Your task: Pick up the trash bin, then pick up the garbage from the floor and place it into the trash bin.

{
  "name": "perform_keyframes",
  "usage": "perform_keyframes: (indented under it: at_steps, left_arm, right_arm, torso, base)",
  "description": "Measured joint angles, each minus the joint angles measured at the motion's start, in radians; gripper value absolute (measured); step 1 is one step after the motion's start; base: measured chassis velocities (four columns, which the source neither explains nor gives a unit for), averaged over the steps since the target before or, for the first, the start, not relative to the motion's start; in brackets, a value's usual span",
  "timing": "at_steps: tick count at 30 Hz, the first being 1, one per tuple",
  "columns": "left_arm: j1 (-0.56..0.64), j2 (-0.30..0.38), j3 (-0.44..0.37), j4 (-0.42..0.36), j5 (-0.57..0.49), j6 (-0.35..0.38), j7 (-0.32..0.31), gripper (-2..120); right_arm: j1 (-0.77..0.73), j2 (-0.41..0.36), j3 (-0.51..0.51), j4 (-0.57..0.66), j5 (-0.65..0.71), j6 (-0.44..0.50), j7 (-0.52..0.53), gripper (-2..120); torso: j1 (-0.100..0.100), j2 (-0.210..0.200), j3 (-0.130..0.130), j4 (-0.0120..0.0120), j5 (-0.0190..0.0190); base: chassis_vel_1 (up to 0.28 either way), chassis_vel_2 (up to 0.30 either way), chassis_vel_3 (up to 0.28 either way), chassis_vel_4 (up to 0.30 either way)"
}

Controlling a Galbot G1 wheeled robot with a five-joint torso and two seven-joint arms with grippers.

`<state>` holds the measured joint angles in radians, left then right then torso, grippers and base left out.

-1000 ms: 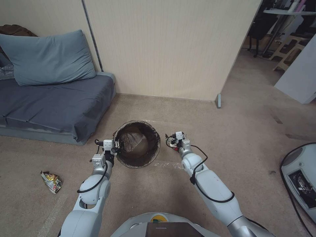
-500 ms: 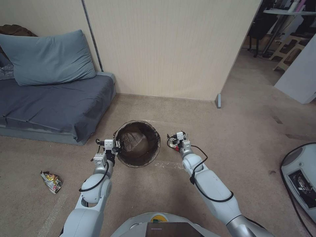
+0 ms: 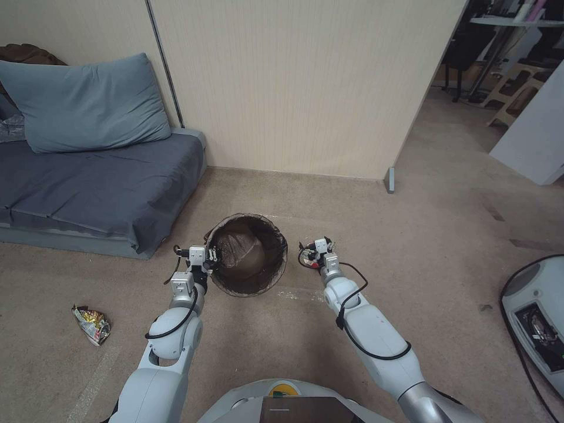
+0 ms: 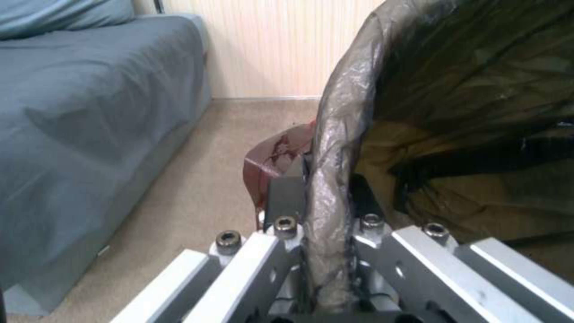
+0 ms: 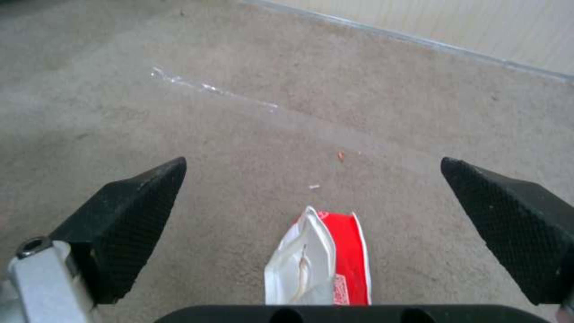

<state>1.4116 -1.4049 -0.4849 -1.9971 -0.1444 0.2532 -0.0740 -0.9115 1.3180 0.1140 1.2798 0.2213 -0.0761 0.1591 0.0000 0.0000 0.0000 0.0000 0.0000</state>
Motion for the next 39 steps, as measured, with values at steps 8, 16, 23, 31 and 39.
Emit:
perform_keyframes:
  at_steps: [8,16,23,31,39]
  left_arm:
    - [-0.018,-0.007,0.001,0.008,0.019,-0.007,-0.001,2]
    - [-0.022,-0.015,0.008,0.021,0.028,-0.015,-0.001,2]
    - [-0.026,-0.012,0.010,0.029,0.029,-0.015,0.001,2]
    - [-0.027,-0.014,0.018,0.033,0.034,-0.016,0.002,2]
    - [-0.023,-0.013,0.020,0.035,0.040,-0.018,0.002,2]
  right_arm:
    - [-0.002,0.014,0.010,-0.043,-0.018,0.020,0.003,100]
    - [-0.008,0.025,0.023,-0.081,-0.031,0.035,0.009,100]
    - [0.005,0.040,0.032,-0.126,-0.039,0.050,0.012,100]
    - [0.040,0.049,0.033,-0.197,-0.035,0.069,0.011,100]
    - [0.115,0.081,0.048,-0.339,-0.046,0.114,-0.003,100]
  torso:
    - [0.000,0.000,0.000,0.0000,0.0001]
    - [0.000,0.000,0.000,0.0000,-0.0001]
    - [0.000,0.000,0.000,0.0000,0.0000]
    - [0.000,0.000,0.000,-0.0001,0.0000]
    - [0.000,0.000,0.000,0.0000,0.0000]
  base:
    - [0.000,0.000,0.000,0.000]
    - [0.000,0.000,0.000,0.000]
    - [0.000,0.000,0.000,0.000]
    - [0.000,0.000,0.000,0.000]
    - [0.000,0.000,0.000,0.000]
